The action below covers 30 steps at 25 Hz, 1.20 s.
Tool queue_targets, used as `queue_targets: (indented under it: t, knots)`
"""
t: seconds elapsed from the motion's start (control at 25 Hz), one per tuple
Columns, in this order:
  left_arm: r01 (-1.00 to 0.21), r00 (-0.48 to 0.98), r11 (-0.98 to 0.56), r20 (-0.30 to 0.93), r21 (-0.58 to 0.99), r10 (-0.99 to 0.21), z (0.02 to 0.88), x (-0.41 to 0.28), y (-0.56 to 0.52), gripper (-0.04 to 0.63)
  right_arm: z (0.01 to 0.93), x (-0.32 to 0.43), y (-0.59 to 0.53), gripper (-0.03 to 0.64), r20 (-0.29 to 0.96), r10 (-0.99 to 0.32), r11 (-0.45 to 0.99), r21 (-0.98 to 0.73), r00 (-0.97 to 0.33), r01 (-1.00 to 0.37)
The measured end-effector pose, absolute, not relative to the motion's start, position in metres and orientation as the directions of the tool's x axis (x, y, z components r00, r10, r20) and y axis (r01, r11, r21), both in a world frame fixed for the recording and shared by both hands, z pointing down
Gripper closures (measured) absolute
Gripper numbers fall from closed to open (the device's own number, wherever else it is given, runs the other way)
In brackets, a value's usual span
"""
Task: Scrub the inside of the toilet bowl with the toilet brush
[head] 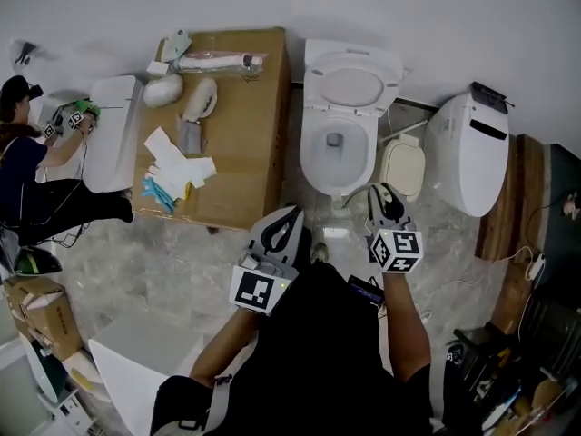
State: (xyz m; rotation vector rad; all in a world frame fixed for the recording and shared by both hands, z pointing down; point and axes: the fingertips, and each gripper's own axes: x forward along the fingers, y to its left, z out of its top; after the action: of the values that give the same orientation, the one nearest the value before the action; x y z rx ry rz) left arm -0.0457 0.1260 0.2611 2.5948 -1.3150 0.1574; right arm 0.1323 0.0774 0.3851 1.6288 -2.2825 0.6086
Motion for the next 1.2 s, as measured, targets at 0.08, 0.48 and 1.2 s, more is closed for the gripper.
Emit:
queue_targets:
  t: [0.08, 0.48, 1.2]
  knots:
    - [-0.801, 0.598, -0.576, 0.199, 0.164, -0.776, 0.263, -0.048, 0.1, 0.588, 0.4, 0.132, 0.046, 0.497, 0.469, -0.825, 0.271, -0.16, -0.314, -0.949]
    - [-0.783, 0.622, -0.585, 0.254, 0.211, -0.741, 0.304, -0.044, 0.017, 0.588, 0.507, 0.129, -0.063, 0.497, 0.581, -0.765, 0.24, -0.143, -0.278, -0.96]
    - [-0.86, 0.508, -0.428, 0.386, 0.278, -0.77, 0.416, -0.011, -0.053, 0.588, 0.715, 0.144, -0.078, 0.499, 0.756, -0.547, 0.329, -0.201, -0.36, -0.923]
